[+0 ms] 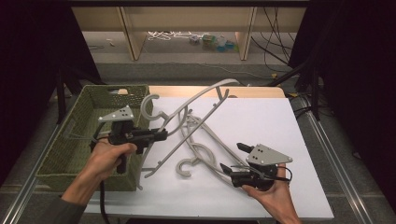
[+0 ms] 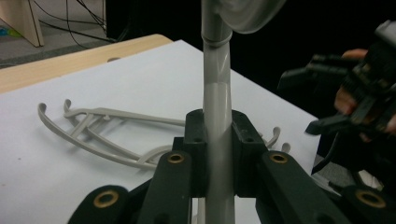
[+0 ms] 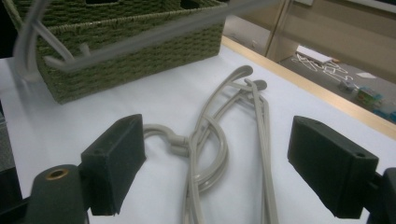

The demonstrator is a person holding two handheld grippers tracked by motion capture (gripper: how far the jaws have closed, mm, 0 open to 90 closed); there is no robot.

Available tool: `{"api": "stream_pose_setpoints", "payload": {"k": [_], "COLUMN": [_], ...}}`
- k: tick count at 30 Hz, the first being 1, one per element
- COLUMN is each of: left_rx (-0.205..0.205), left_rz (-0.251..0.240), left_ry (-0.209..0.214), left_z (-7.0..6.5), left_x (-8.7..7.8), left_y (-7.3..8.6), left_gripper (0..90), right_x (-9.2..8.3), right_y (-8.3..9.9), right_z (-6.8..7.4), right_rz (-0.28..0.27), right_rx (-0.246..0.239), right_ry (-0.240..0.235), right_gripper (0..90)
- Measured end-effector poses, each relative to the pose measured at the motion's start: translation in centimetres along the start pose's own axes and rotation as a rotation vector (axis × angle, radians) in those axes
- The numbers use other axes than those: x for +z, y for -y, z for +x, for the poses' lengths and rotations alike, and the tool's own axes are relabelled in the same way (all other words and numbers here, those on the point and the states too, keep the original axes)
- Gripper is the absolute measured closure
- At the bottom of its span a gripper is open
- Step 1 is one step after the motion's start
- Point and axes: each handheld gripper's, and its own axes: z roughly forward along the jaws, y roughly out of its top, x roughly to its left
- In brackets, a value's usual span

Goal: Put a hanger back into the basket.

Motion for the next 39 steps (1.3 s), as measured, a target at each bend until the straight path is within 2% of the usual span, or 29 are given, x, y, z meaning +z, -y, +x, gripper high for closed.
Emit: {"api": "stream_pose_setpoints", "payload": {"k": [2,4,5,6,7,11,13,18,20,22,27,31,35,39], "left_rx": [-0.010,-0.014,-0.018,-0.021,-0.002,0.007,0.016,0.015,0.015,-0.001,-0.004,0.017,0.026,0.015], "left_rz": [-0.023,-0.052,-0.053,-0.051,-0.054,-0.049,-0.046,-0.046,-0.049,-0.049,-0.042,-0.015,0.018,0.034], "left_ry": [0.003,0.028,0.021,0.005,0.001,-0.036,-0.071,-0.149,-0.181,-0.203,-0.281,-0.357,-0.390,-0.401], "left_z": [-0.1,-0.1,-0.2,-0.3,-0.3,0.0,0.4,2.3,3.1,4.1,6.4,7.9,9.3,10.1], "left_x": [-1.0,-1.9,-2.5,-3.0,-3.5,-5.2,-6.0,-7.8,-8.4,-9.0,-10.2,-10.8,-11.4,-11.8], "left_y": [-0.8,-1.5,-1.8,-2.1,-2.4,-3.4,-3.8,-4.3,-4.3,-4.1,-3.5,-3.0,-2.1,-1.2], "left_gripper": [79.4,79.4,79.4,79.4,79.4,79.4,79.4,79.4,79.4,79.4,79.4,79.4,79.4,79.4], "right_x": [0.3,0.5,0.6,0.6,0.6,0.7,0.7,0.7,0.9,0.9,0.8,1.0,0.9,1.0], "right_y": [0.3,0.6,0.7,0.8,0.8,1.0,1.1,1.2,1.3,1.4,1.3,1.4,1.3,1.3], "right_z": [0.0,-0.1,0.0,0.0,0.0,-0.1,-0.1,-0.1,-0.1,-0.1,-0.1,-0.1,0.1,0.1], "right_rz": [-0.006,-0.003,-0.010,0.007,0.007,0.009,0.011,0.022,0.009,0.016,0.027,0.024,0.023,0.012], "right_rx": [0.005,0.014,0.014,0.013,0.013,0.011,0.016,0.012,0.011,0.016,0.013,0.009,0.006,0.007], "right_ry": [0.001,-0.015,-0.004,-0.018,-0.018,-0.019,-0.019,-0.023,-0.015,-0.020,-0.032,-0.041,-0.045,-0.039], "right_gripper": [19.8,19.7,19.4,19.1,19.1,19.3,19.4,19.6,19.6,19.5,19.6,20.1,20.3,20.3]}}
